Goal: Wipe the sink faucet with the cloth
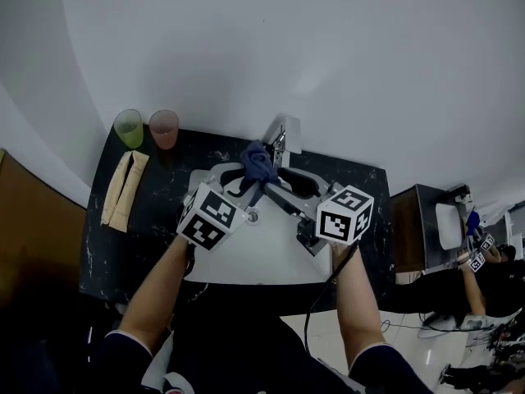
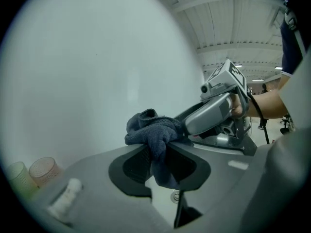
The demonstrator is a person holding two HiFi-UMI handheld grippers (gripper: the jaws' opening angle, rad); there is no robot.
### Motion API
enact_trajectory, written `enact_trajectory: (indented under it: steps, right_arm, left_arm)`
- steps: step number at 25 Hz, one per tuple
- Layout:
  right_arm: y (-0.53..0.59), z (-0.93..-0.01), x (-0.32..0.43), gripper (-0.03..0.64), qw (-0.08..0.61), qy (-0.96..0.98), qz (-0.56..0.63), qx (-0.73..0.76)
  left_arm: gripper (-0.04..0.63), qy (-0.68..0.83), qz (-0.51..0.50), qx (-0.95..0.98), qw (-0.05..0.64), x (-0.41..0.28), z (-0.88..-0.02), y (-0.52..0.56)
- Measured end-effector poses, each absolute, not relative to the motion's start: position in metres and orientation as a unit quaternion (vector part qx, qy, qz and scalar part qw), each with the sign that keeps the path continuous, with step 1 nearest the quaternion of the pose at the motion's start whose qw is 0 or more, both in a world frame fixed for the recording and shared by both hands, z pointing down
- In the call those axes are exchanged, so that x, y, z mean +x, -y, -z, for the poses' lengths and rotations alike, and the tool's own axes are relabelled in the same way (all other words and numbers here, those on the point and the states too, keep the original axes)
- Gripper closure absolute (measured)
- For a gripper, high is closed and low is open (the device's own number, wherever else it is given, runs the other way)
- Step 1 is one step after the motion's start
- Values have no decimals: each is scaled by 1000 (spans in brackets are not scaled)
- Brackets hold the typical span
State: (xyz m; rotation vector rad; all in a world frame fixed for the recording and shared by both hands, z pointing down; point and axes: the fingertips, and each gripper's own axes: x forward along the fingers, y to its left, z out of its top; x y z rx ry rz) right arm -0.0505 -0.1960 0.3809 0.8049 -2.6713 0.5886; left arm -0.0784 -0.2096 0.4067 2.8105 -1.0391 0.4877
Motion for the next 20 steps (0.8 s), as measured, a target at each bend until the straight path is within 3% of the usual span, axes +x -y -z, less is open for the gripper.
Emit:
enact_trajectory:
  steps: [4, 11, 20]
  right_arm:
    - [216, -404, -24, 501, 189, 894, -168, 370]
    - [227, -425, -7, 580, 222, 858, -145, 441]
    - [223, -430, -1, 590, 225, 856, -125, 448]
  left_arm:
    - [503, 353, -173, 916, 79, -97, -425, 234]
    - [502, 277, -144, 944, 103, -63, -430, 236]
    - [502, 289, -140, 943, 86, -43, -432, 288]
